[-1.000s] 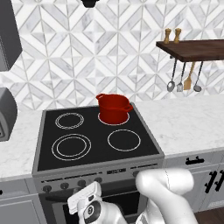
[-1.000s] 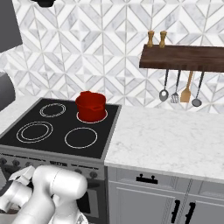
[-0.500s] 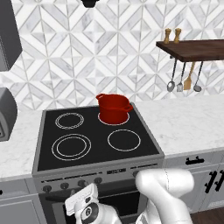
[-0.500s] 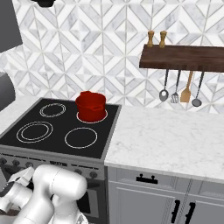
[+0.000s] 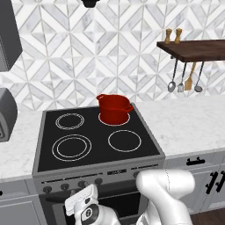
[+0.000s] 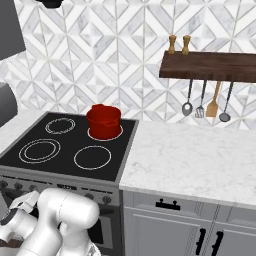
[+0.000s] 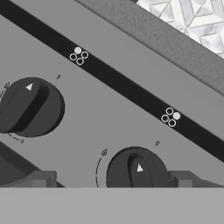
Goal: Turn off the rear right burner of the stove.
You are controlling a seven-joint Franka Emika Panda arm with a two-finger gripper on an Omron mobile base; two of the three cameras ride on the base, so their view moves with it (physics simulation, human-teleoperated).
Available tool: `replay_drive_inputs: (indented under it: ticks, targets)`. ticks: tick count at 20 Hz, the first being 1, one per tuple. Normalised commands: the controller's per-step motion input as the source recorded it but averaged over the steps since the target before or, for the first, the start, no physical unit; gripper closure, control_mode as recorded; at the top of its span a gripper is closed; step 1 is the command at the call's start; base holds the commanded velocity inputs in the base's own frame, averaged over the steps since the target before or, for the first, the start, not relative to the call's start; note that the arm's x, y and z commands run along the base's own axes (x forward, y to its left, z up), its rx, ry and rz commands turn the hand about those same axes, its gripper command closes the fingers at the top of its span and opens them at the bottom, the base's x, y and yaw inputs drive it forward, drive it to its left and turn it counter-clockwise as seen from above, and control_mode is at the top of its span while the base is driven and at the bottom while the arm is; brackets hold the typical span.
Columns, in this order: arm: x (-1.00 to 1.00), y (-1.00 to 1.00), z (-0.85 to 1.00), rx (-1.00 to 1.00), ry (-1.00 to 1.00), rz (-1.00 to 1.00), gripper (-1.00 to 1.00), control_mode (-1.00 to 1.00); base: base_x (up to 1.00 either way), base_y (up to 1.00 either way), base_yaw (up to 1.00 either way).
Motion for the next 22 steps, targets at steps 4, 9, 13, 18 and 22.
replay_drive_inputs:
  ticks: [4,9,13,18,22]
  targets:
    - [0.01,-0.02,0.04,0.01,0.0,0.0,-1.0,-1.0,0.0,0.0,0.0]
    - [0.01,-0.01,0.05,0.0,0.0,0.0,-1.0,-1.0,0.0,0.0,0.0]
    - [0.0,-0.02,0.15,0.01,0.0,0.0,-1.0,-1.0,0.0,0.0,0.0]
    - [0.0,-0.04,0.02,0.0,0.0,0.0,-1.0,-1.0,0.0,0.0,0.0]
    - [0.0,-0.2,0.0,0.0,0.0,0.0,-1.0,-1.0,0.0,0.0,0.0]
